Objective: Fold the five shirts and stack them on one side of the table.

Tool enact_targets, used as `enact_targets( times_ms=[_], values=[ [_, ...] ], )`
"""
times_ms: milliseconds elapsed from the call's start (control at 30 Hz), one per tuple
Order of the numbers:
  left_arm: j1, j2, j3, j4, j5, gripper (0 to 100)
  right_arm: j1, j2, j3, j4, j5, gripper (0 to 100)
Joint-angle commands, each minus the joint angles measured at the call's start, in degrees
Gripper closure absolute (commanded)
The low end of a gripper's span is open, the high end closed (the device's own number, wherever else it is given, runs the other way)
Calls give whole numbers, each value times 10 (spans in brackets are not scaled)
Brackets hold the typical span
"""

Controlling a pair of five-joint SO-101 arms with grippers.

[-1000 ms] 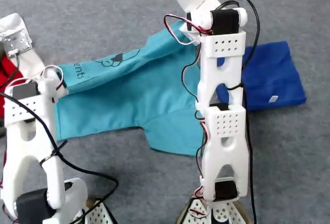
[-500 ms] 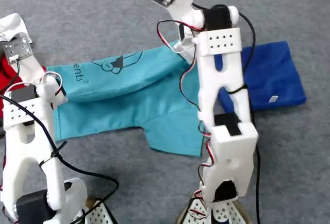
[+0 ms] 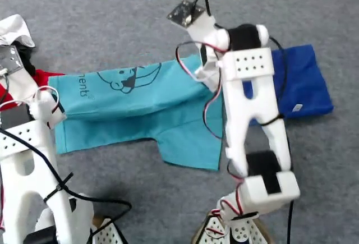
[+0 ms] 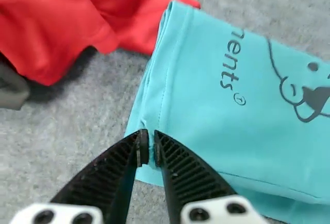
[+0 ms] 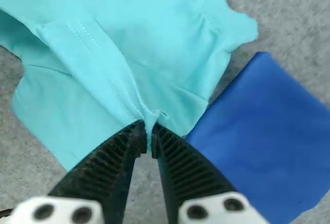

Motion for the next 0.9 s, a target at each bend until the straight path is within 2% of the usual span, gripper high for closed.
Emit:
enact_targets(
  times_ms=[0,233,433,600,867],
  values=[
    [3,5,16,-22,-3,981,-20,-80,118,-55,6,996],
    [4,42,78,-71,-5,981,0,-151,295,-155,3,996],
    [-11,42,92,-69,-3,981,15,-167,329,-155,7,996],
    [-19,46,37,-50,-24,981,15,-211,345,-142,27,996],
    [-4,45,51,-28,-23,981,5,-255,437,-158,32,996]
  ],
)
